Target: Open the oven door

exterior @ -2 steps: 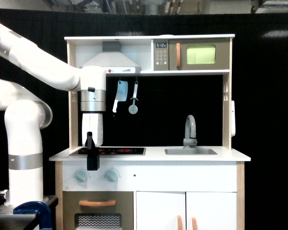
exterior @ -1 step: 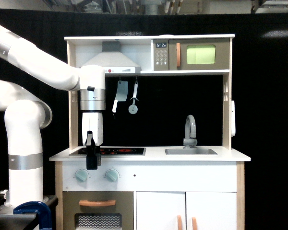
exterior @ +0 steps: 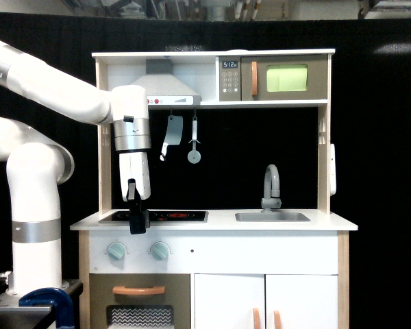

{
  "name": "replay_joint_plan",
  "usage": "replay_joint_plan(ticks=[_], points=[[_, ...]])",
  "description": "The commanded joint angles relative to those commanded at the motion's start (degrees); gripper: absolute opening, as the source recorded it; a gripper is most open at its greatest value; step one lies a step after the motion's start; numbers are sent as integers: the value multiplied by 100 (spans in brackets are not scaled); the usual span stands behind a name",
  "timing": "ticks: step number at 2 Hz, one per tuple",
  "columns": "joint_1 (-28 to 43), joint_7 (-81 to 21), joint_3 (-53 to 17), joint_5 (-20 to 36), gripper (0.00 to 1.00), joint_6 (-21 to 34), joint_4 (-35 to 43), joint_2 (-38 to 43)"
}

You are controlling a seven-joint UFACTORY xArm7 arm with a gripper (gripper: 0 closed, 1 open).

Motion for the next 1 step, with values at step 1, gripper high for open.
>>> replay_joint_plan(ticks=[1], points=[[855, -2878, -1282, -245, 100, -789, 1082, 1461]])
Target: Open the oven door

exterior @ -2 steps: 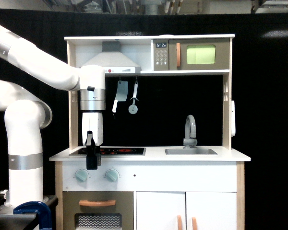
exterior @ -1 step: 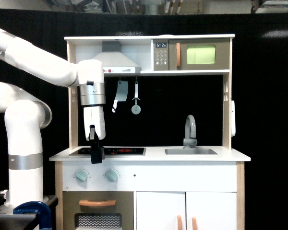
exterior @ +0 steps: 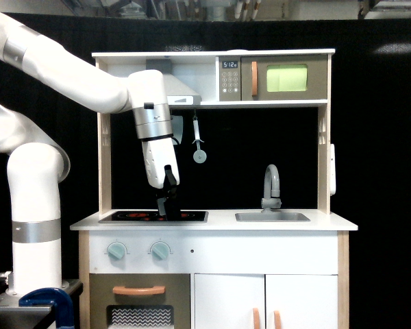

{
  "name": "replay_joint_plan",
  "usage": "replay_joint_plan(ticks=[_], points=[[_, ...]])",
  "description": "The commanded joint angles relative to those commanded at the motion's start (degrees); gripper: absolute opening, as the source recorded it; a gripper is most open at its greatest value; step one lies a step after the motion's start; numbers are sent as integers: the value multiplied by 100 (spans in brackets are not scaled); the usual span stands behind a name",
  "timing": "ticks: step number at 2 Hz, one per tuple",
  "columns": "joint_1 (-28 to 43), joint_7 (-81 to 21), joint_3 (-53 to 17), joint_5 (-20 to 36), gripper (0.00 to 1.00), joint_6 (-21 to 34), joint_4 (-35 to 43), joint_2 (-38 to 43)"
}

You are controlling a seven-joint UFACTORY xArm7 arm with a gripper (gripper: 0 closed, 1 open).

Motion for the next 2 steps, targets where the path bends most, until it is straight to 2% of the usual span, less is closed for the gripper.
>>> replay_joint_plan(ticks=[1, 2], points=[[885, -1137, -434, 540, 100, -428, 833, 762], [2551, -4408, -2407, 1913, 100, 286, 2119, 1760]])
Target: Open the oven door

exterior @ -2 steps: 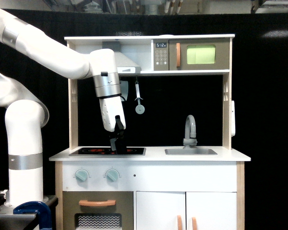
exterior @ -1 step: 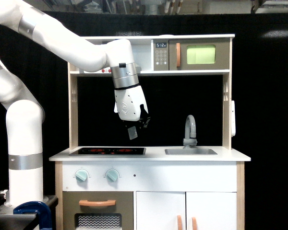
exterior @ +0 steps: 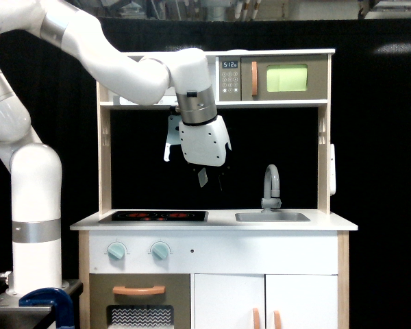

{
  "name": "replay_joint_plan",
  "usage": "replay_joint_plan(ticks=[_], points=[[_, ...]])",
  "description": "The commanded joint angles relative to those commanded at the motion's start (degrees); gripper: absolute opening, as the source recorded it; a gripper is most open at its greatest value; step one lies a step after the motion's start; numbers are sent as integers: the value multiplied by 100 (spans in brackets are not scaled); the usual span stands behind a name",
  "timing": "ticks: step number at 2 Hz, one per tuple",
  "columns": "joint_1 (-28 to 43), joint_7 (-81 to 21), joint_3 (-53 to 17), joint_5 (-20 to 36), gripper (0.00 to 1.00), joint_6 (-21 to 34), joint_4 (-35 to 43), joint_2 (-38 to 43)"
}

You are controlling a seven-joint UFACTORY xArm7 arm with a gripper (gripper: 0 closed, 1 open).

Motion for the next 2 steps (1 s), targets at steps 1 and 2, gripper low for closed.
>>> replay_joint_plan(ticks=[1, 2], points=[[461, -2779, -855, 2412, 100, 2221, 2024, 1967], [362, -2744, -833, 2693, 100, 2210, 1955, 1878]])
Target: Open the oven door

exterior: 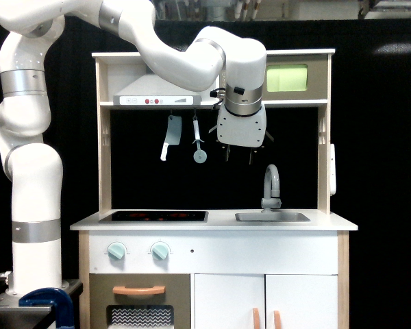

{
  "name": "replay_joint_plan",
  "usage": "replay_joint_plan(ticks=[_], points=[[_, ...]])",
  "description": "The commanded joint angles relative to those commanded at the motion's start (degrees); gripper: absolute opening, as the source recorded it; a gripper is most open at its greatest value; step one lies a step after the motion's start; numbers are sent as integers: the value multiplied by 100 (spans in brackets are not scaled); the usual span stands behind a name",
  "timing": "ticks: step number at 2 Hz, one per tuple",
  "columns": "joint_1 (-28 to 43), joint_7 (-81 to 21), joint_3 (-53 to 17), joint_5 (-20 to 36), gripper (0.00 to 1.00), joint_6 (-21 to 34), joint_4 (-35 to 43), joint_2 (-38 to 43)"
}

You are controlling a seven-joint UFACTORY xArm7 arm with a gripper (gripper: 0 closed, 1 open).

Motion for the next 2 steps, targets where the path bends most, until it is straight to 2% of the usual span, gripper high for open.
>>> replay_joint_plan(ticks=[1, 2], points=[[-84, 353, 250, 84, 100, 179, 367, -21], [-75, 1235, 729, 137, 100, 386, 1187, 36]])
